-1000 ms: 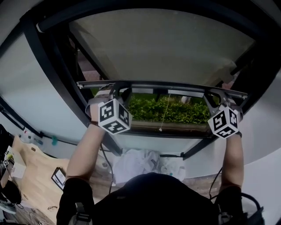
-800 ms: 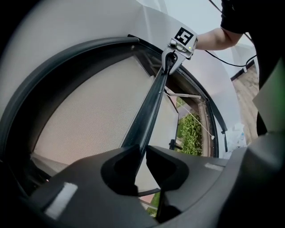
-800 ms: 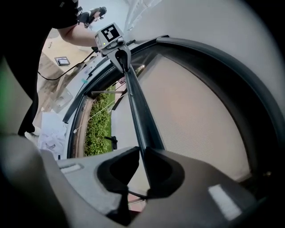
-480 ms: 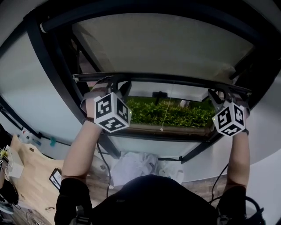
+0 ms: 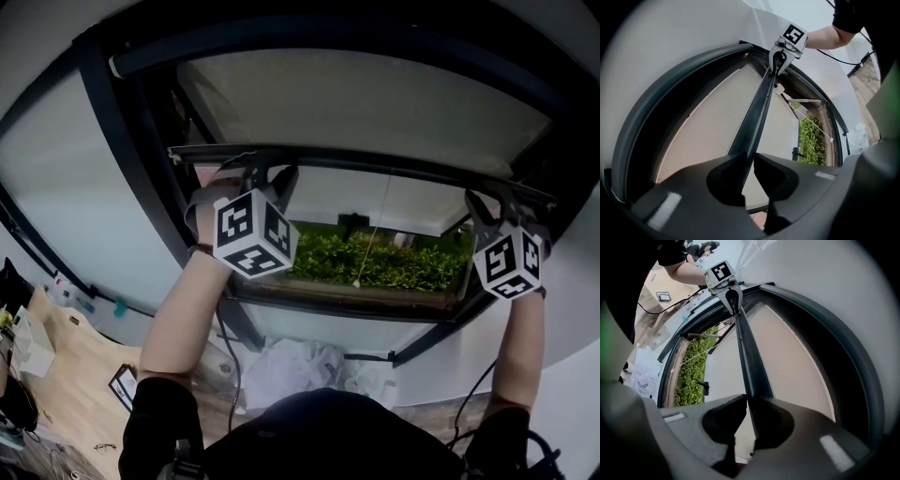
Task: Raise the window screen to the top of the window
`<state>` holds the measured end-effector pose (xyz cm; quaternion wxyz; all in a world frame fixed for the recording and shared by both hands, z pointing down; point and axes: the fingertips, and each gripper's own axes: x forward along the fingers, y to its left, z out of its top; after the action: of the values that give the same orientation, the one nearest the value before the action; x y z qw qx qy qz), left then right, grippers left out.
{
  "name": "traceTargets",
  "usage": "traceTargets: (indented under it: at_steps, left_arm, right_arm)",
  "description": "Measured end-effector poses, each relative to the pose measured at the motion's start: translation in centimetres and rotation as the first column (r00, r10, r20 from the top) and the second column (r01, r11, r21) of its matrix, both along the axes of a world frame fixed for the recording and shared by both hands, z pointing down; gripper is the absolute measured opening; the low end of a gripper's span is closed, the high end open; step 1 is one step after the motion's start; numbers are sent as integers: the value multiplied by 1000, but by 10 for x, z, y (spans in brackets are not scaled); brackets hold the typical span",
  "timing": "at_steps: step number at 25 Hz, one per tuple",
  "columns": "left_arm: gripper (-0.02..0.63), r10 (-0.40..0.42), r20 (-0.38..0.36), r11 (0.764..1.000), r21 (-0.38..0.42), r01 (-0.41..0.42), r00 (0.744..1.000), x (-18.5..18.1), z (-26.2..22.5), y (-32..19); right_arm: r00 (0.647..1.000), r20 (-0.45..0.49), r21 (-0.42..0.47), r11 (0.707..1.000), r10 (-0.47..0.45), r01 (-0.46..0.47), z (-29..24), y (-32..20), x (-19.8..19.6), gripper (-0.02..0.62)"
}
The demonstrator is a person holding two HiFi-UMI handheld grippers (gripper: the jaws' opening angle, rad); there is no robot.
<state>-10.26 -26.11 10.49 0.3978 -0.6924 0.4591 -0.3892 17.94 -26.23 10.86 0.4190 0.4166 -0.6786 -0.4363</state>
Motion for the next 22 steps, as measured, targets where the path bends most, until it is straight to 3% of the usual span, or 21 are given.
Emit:
traceTargets:
  at_steps: [15, 22]
  left_arm:
    - [49, 19, 37, 1000, 0, -19, 999, 1, -37, -2]
    - [51, 15, 21, 996, 91, -16, 1000, 0, -72, 0]
  right_arm:
    - [1000, 16, 40, 999, -25, 24, -42, 1, -3, 40]
    - [998, 59, 121, 993, -19, 12, -76, 3, -3, 40]
